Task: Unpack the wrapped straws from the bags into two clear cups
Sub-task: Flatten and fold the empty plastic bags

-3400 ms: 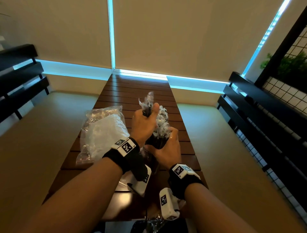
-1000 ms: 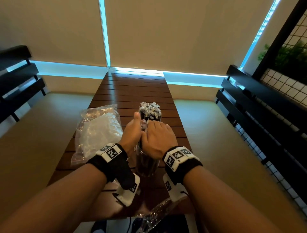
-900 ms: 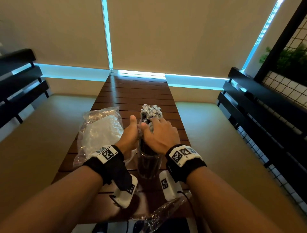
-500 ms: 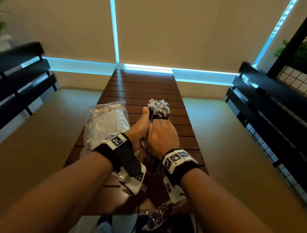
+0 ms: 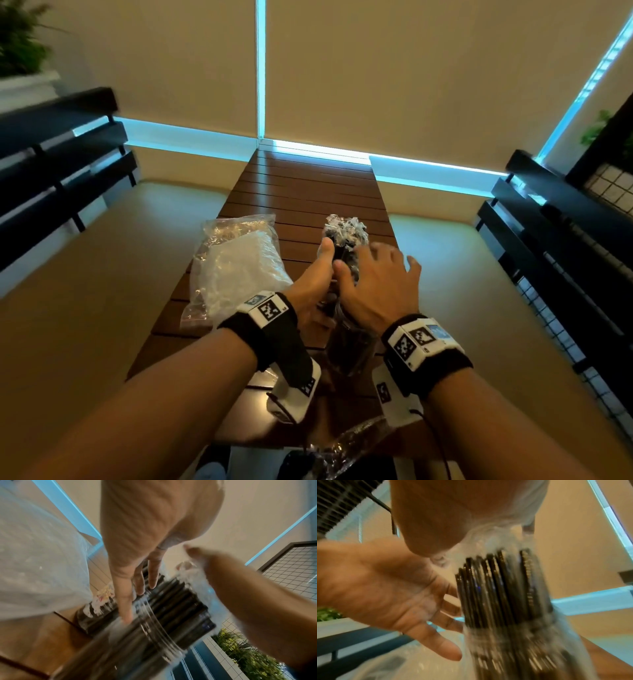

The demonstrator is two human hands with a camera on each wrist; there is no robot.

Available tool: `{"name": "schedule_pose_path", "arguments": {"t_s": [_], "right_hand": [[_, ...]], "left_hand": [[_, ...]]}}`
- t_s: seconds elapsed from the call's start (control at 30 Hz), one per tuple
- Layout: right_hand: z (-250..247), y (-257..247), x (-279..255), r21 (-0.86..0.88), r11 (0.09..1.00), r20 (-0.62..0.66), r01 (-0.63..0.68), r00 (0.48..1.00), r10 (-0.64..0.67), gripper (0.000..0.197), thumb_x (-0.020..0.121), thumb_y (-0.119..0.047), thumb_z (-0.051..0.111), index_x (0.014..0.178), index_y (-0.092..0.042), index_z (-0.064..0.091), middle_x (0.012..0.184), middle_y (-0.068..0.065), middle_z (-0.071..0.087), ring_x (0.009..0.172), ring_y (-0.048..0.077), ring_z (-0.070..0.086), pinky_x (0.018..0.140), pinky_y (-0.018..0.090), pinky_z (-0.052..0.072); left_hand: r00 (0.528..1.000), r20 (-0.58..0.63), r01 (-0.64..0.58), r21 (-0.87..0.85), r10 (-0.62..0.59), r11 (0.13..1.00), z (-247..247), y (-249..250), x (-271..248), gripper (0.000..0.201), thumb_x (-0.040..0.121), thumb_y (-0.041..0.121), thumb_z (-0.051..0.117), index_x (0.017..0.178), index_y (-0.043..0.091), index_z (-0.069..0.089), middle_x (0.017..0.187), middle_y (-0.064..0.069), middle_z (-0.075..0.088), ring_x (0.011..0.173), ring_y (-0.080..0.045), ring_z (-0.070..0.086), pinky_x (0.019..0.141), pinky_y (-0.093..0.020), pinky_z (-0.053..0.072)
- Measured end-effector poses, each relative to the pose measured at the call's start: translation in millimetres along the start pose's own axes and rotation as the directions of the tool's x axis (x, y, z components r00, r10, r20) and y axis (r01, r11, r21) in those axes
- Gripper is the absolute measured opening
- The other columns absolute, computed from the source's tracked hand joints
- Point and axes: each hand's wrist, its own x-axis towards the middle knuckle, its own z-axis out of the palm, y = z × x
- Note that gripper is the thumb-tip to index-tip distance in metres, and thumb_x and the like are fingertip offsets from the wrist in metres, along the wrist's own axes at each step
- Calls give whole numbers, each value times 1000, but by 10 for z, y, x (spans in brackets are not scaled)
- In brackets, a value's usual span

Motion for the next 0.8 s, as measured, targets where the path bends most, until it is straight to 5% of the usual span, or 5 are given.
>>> {"name": "schedule_pose_path", "arguments": {"t_s": [0.13,0.33,0.47,0.63,0.8], "right_hand": [[-275,-489,179,96,975,-257,200,951,-170,42,88,-53,38,108,-24,61,109,-2,61,101,20,53,87,39,41],[279,-1112,410,203,946,181,253,940,-290,32,90,-23,48,120,-17,55,118,7,57,108,29,53,86,42,48],[912,-1261,373,165,940,389,299,856,-340,50,94,-37,42,143,-26,34,149,11,33,136,33,33,106,48,36],[1609,-1223,165,124,974,718,190,661,-220,65,95,-49,31,152,-30,7,161,15,-2,146,38,6,116,55,14],[2002,-1158,-83,73,980,772,186,611,-173,75,94,-59,25,153,-31,-12,159,12,-20,147,35,-14,117,58,-1]], "left_hand": [[941,-256,-188,152,222,970,-563,106,41,55,98,57,36,101,13,69,100,-7,74,96,-24,68,89,-44,55],[786,-528,-15,505,322,863,-1621,-197,372,27,76,31,47,72,6,55,88,-23,65,88,-44,61,71,-41,50],[828,-426,185,821,364,540,-1969,-430,423,47,96,34,46,137,12,49,151,-15,36,138,-36,35,115,-43,29],[949,-213,178,970,232,165,-2092,-612,669,61,97,47,23,153,24,25,163,-4,13,150,-28,9,117,-57,-13],[975,-220,222,972,-34,76,-2109,-853,759,54,92,48,40,142,28,42,156,-12,24,140,-38,31,115,-55,24]]}}
